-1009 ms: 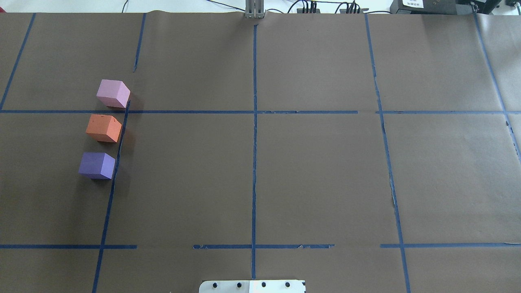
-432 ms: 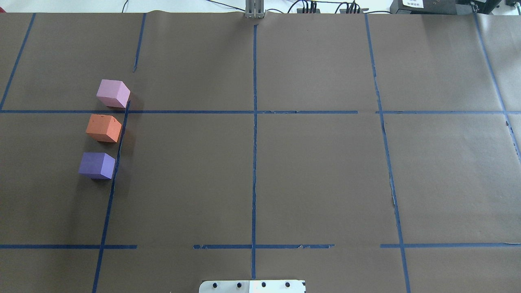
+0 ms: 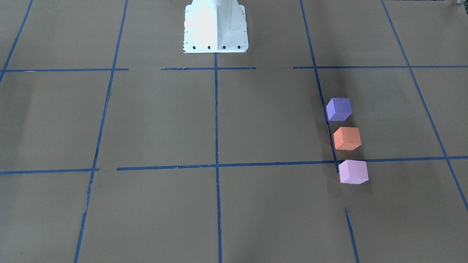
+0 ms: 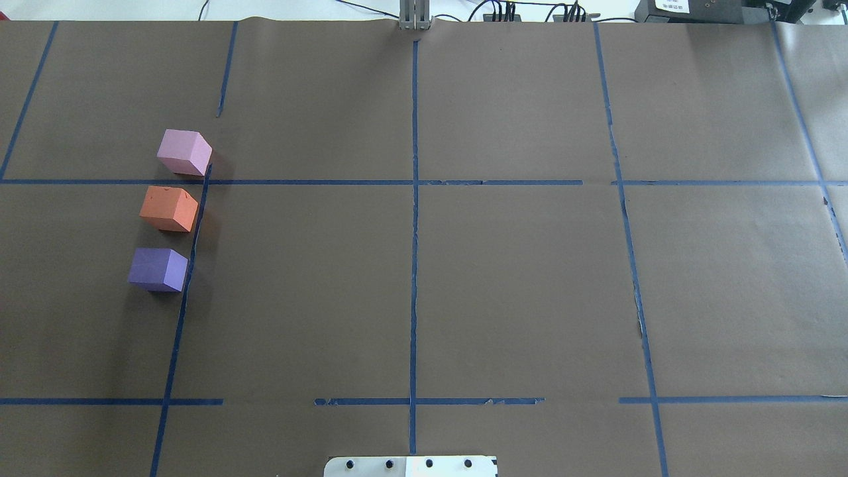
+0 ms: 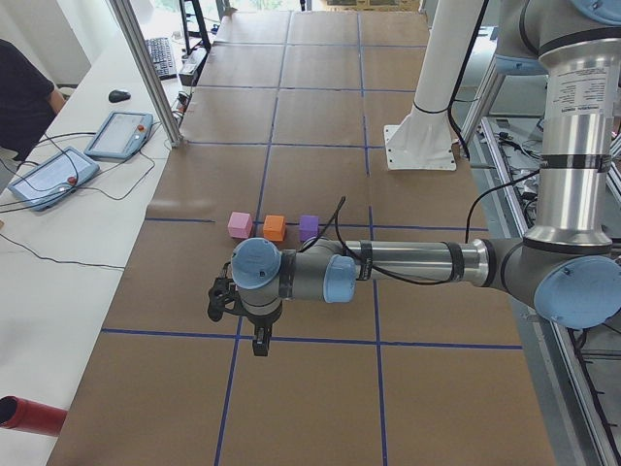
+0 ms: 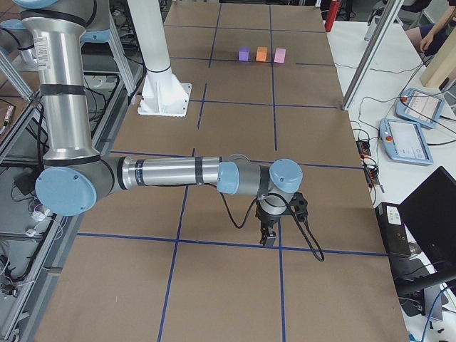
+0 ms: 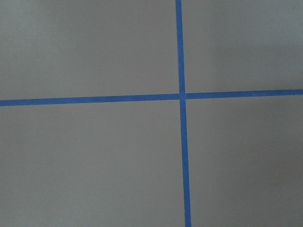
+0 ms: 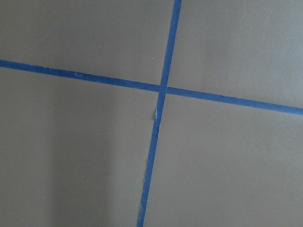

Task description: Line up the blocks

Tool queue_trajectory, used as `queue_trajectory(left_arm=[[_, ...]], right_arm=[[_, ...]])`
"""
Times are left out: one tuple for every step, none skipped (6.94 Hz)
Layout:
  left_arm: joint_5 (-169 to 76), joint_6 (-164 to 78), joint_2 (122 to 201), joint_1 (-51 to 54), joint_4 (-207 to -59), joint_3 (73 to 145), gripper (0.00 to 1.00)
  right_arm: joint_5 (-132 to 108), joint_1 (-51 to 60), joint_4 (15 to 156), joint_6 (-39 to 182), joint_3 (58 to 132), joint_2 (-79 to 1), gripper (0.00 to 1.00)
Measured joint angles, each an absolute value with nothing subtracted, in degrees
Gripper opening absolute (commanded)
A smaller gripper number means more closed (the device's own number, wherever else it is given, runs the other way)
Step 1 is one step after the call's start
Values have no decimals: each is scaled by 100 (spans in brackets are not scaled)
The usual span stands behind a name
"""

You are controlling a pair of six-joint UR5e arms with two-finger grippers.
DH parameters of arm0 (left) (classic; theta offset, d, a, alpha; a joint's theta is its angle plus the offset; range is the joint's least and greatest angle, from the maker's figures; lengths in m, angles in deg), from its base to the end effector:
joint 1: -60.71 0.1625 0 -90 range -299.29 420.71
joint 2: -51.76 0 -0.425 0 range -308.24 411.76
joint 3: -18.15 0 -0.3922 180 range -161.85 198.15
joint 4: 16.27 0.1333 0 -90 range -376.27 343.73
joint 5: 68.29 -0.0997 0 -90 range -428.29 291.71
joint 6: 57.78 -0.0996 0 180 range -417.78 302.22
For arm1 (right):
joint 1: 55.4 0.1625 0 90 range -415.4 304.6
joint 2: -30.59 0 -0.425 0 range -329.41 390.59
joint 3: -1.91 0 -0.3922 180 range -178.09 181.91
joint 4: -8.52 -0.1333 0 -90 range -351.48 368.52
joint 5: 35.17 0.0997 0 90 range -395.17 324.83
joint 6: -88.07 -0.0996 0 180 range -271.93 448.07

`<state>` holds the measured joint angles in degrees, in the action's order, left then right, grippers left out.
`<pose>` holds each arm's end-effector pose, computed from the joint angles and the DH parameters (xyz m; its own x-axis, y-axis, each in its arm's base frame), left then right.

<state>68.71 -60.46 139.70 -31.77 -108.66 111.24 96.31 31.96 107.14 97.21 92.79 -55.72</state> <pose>-0.0812 -0.4774 0.6420 0.6845 0.0607 -0.7265 0.0112 0.9955 0.0937 0.0437 -0.5150 0.6368 0.7337 -0.1462 0.6635 0.1646 0.9857 0.0352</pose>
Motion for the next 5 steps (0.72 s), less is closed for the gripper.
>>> queue_trajectory(left_arm=[[6883, -6050, 13967, -3181, -10691, 11255, 100], [6888, -6055, 13968, -3182, -10415, 11384, 100], [6889, -6065, 13969, -3184, -10241, 11460, 100], [6890, -6072, 13970, -3184, -10169, 11459, 100], [6890, -6075, 13966, -3184, -10133, 11449, 100]], right_arm=[[9631, 3196, 10714, 9721, 9279, -5572, 100], [9631, 3196, 10714, 9721, 9279, -5572, 100], [9631, 3196, 10714, 9722, 9279, -5572, 100], [9631, 3196, 10714, 9721, 9279, -5572, 100], [9631, 3196, 10714, 9721, 9279, -5572, 100]])
